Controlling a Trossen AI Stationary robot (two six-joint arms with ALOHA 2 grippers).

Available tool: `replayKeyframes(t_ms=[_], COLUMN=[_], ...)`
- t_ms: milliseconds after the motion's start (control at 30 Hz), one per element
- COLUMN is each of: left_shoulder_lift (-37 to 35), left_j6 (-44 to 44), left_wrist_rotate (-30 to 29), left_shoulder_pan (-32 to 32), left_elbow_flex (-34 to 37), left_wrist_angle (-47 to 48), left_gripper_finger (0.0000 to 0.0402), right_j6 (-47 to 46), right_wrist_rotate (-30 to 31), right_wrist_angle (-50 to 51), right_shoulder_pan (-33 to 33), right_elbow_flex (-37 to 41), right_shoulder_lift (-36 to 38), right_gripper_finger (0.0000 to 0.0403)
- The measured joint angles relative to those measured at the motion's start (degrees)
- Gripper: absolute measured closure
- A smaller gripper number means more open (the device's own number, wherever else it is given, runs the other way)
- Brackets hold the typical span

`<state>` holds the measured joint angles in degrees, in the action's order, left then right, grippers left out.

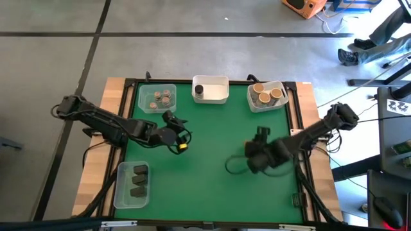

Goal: Sort spices by type
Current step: Put the black seasoning bottle into the left white bin

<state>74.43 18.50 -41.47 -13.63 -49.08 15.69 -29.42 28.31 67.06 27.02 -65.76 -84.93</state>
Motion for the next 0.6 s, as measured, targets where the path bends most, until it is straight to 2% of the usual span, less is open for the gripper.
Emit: replayKeyframes(t_ms=[133, 367, 467, 600], left_shoulder_lift=[0.0, 0.0, 0.0, 0.0], left_j6=[2.3, 4.4, 6.5, 9.3], left_wrist_rotate=[-1.7, -2.3, -2.3, -2.3], left_shoulder_pan=[0.0, 0.0, 0.0, 0.0], left_elbow_flex=[0.4, 6.5, 9.1, 12.2], left_wrist_angle=[4.1, -2.8, -5.8, -9.4], left_gripper_finger=[0.016, 0.016, 0.016, 0.016], right_j6=[10.7, 30.7, 38.2, 46.0], right_wrist_rotate=[3.5, 4.3, 3.1, -1.6], right_wrist_angle=[-5.6, -21.7, -29.6, -39.5], right_shoulder_pan=[-8.9, -24.4, -30.7, -38.7], right_elbow_flex=[0.0, 0.0, 0.0, 0.0], right_shoulder_lift=[0.0, 0.0, 0.0, 0.0], right_gripper_finger=[0.0194, 0.0194, 0.0193, 0.0193])
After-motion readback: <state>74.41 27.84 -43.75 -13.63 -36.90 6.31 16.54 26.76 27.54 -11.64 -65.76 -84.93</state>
